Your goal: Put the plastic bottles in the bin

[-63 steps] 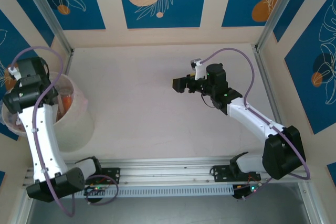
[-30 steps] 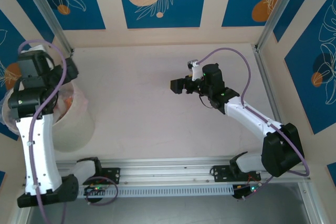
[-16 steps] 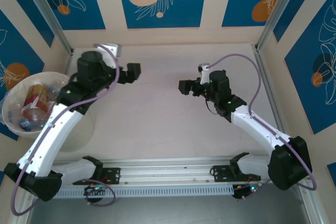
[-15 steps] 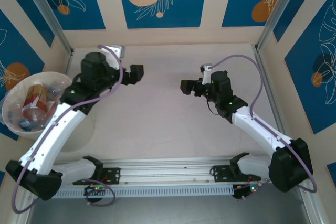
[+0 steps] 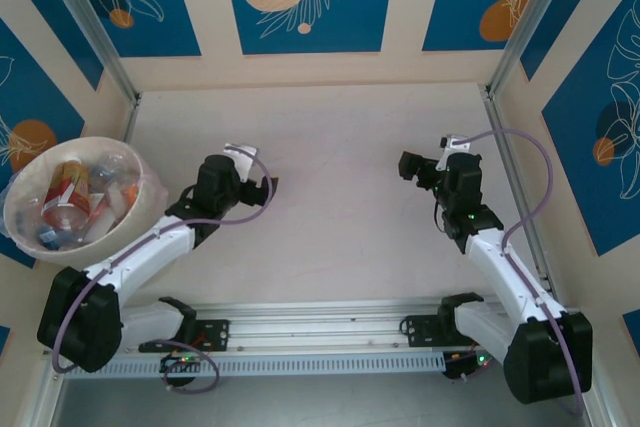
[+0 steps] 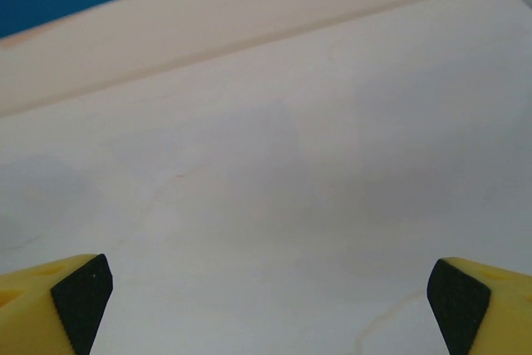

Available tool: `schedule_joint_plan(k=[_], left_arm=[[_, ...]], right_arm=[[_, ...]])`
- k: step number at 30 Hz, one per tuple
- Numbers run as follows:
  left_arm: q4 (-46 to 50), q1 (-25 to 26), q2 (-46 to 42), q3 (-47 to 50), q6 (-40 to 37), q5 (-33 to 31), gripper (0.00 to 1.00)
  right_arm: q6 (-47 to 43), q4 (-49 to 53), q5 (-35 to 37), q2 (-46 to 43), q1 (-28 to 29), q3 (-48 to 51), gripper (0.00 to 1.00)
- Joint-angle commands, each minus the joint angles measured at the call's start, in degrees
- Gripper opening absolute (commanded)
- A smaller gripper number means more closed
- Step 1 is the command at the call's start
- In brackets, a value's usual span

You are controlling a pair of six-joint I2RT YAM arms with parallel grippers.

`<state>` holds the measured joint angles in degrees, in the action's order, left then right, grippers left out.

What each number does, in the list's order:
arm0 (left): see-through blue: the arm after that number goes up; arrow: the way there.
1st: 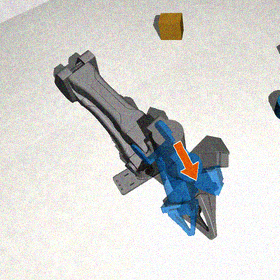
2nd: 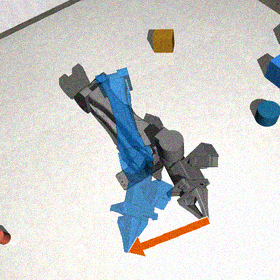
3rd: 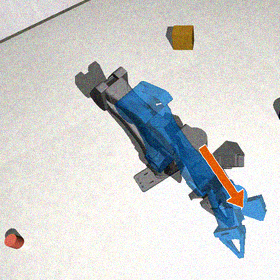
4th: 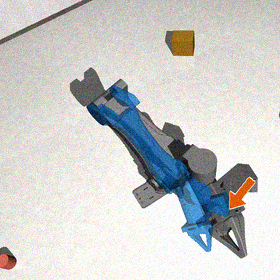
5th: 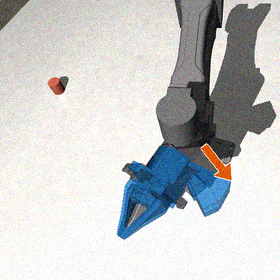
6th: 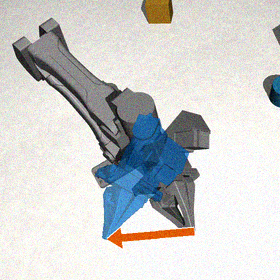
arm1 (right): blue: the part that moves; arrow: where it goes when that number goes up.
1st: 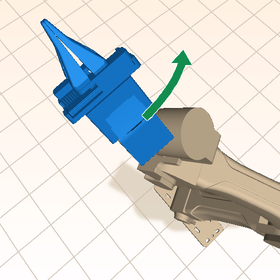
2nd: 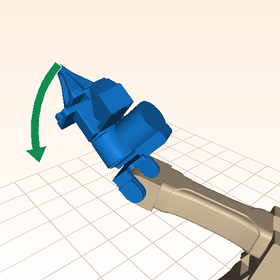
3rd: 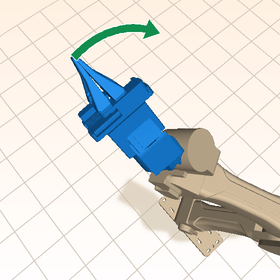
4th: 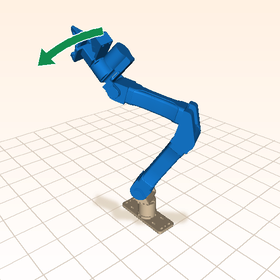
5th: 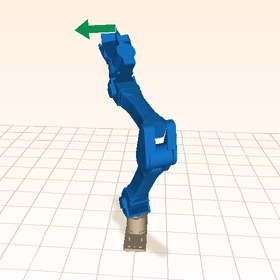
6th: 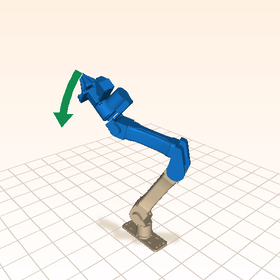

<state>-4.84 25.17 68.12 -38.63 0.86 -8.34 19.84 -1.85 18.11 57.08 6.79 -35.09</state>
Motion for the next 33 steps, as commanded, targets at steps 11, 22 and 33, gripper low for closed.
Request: schedule_joint_plan(k=[11,22,33], left_arm=[[-17.75,-18.32,-2.06,16.39,0.59,-3.19,1.00],[-39.92,-20.25,16.46,15.34,-5.48,6.95,1.00],[-46.79,-19.76,19.67,17.84,-0.16,-8.06,1.00]], right_arm=[[-4.28,-12.15,-9.12,14.16,-13.26,5.71,1.00],[-6.12,-23.21,-15.30,20.27,-12.68,7.32,1.00],[-4.97,-39.85,-10.43,22.35,-12.83,13.02,1.00]])
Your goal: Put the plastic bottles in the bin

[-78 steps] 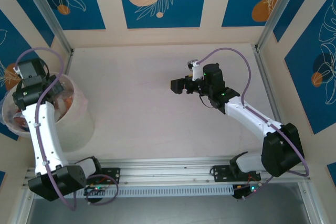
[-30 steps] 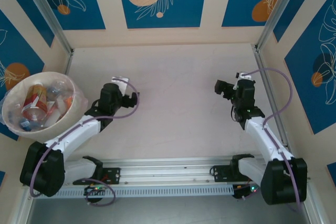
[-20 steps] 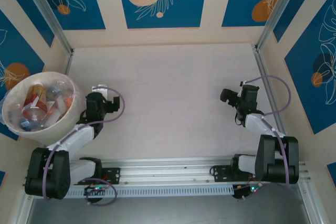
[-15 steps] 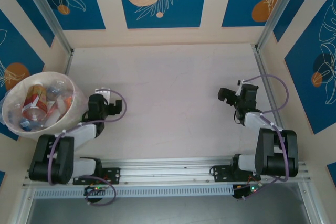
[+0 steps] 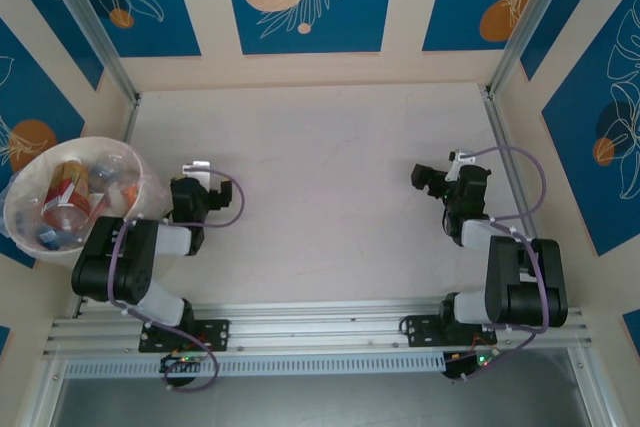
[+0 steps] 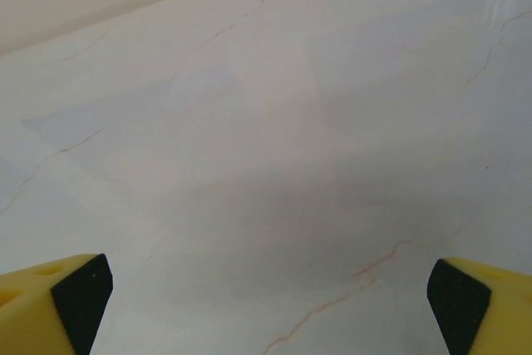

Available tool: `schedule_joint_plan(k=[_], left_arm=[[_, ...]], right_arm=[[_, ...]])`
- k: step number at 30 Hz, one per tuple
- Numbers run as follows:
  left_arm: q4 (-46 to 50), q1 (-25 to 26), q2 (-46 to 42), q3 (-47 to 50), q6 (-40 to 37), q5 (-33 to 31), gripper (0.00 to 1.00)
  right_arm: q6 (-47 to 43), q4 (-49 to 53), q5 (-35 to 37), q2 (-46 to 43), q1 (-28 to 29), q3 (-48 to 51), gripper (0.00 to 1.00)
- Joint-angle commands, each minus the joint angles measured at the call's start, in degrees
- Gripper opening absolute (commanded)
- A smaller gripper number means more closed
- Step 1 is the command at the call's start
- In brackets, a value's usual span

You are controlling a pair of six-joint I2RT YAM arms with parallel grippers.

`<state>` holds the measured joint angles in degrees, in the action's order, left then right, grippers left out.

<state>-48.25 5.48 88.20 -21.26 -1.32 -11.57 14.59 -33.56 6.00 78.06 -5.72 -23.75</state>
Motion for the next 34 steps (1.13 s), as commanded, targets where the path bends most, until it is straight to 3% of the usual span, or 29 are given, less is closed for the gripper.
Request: schedule_joint_plan(k=[1,5,8,9,11,12,13,17,19,21,34], left_arm=[[-3.77,-0.11,-0.23,0.43,1.94,-4.84,1.00],[-3.66,-0.12,-0.32,0.49,1.95,-4.86,1.00],[-3.79,-0.16,-0.38,0.60,1.72,-4.18,1.00],[-3.78,-0.10,-0.27,0.52,1.44,-3.47,1.00],[-3.43,-0.11,-0.22,0.32,1.19,-2.48,1.00],[-3.43,-0.12,-0.23,0.31,1.15,-2.42,1.00],[-3.43,-0.11,-0.19,0.25,1.15,-2.43,1.00],[-3.43,-0.08,-0.23,0.25,1.06,-2.23,1.00],[-3.43,-0.16,-0.19,0.25,1.06,-2.22,1.00],[-3.39,-0.15,-0.20,0.25,0.97,-2.06,1.00],[-3.16,-0.11,-0.13,0.08,0.38,-0.43,1.00]], right_arm=[[-0.38,-10.31,0.70,1.84,-0.17,2.45,1.00],[-5.48,-24.17,-1.96,2.46,2.82,9.27,1.00],[-6.06,-30.72,-1.42,7.73,3.52,10.63,1.00],[-5.81,-30.73,-1.11,9.71,3.58,8.98,0.99],[-6.26,-16.29,-0.94,8.14,3.89,2.87,0.99],[-6.68,-13.78,1.70,9.17,5.09,0.39,0.99],[-7.83,-13.65,5.01,9.43,6.98,0.31,1.00],[-7.49,-13.77,3.73,9.30,6.23,0.36,0.99],[-9.90,-12.25,-7.40,9.25,4.67,-0.32,0.99],[-9.30,-14.09,-11.12,9.35,3.08,0.44,0.99],[-9.51,-13.57,-9.69,9.21,3.69,0.28,0.99]])
